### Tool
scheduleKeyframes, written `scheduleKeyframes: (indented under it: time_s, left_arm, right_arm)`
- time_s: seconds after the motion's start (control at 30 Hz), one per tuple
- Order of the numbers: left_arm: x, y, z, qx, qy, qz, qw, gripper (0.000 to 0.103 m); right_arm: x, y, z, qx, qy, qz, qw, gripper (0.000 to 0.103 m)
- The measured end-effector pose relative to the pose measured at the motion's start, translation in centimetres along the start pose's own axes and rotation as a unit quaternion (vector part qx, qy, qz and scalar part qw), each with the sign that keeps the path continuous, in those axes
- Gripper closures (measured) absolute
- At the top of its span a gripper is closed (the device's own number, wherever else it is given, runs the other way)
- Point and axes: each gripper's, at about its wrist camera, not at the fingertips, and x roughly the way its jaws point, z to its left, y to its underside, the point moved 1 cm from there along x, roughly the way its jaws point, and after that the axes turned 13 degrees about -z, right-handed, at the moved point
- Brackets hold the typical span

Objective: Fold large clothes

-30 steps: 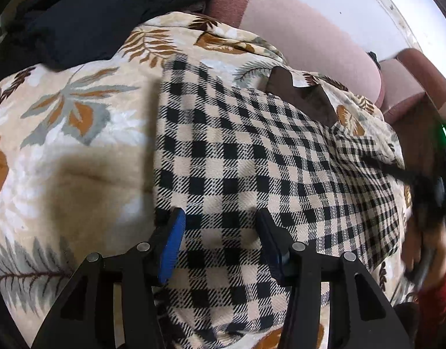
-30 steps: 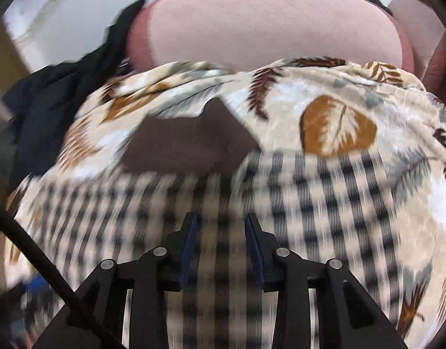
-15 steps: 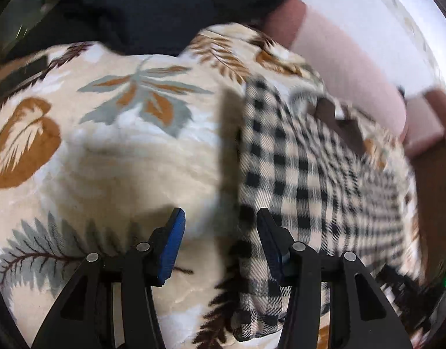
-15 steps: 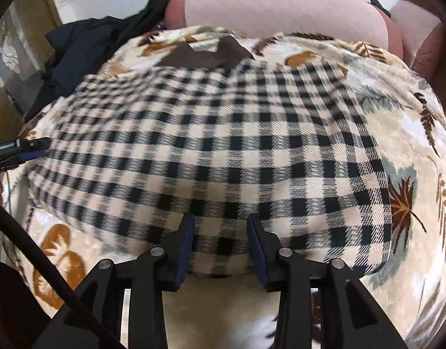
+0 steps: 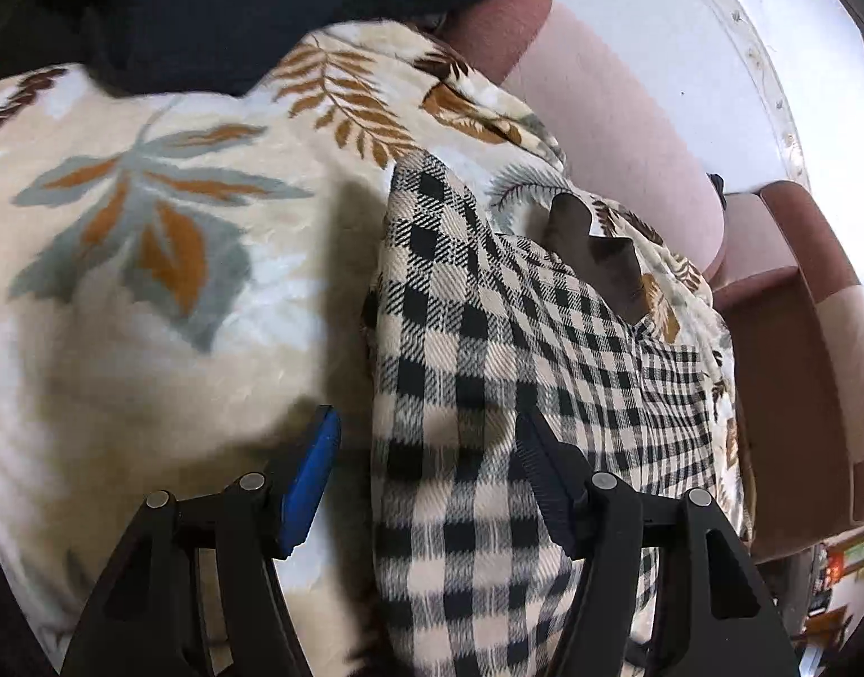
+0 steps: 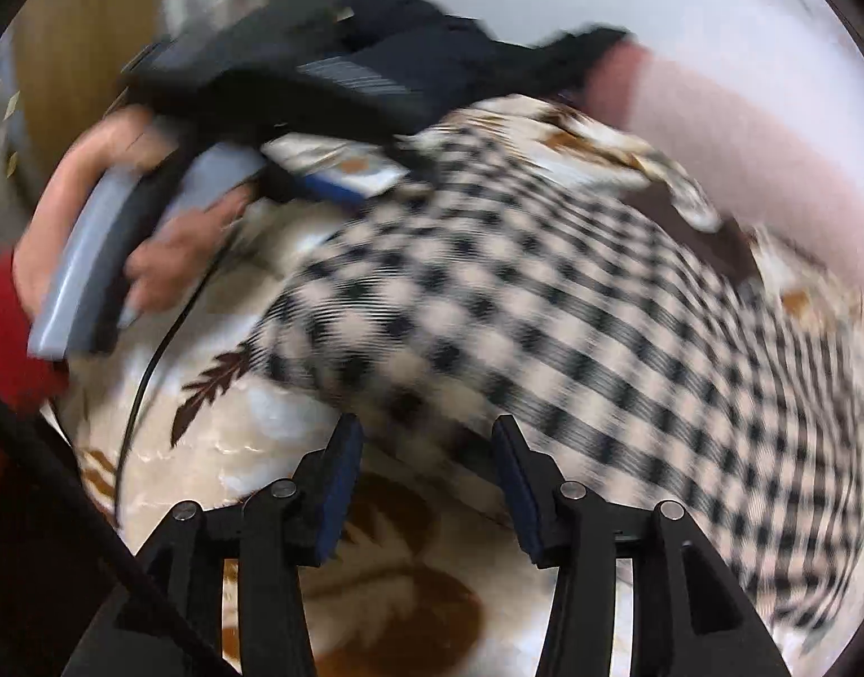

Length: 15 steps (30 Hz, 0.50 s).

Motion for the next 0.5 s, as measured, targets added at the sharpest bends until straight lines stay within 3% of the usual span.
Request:
scheduleKeyframes:
  time_s: [0.23,0.5]
  left_arm:
    - [3.2,-1.2,1.0,-0.053,0.077,0.040,0.9948,0.039]
    - [5.1,-1.6,0.2,-0.050,0.114,0.058,0.9906,0.032]
  right_arm:
    - [2.7,0.4,4.9,-0.132,0.054,-0.014,0.990,0.049]
    - [4.6,-1.0,5.7,-0.133,0.064,-0.016,0.989,0.049]
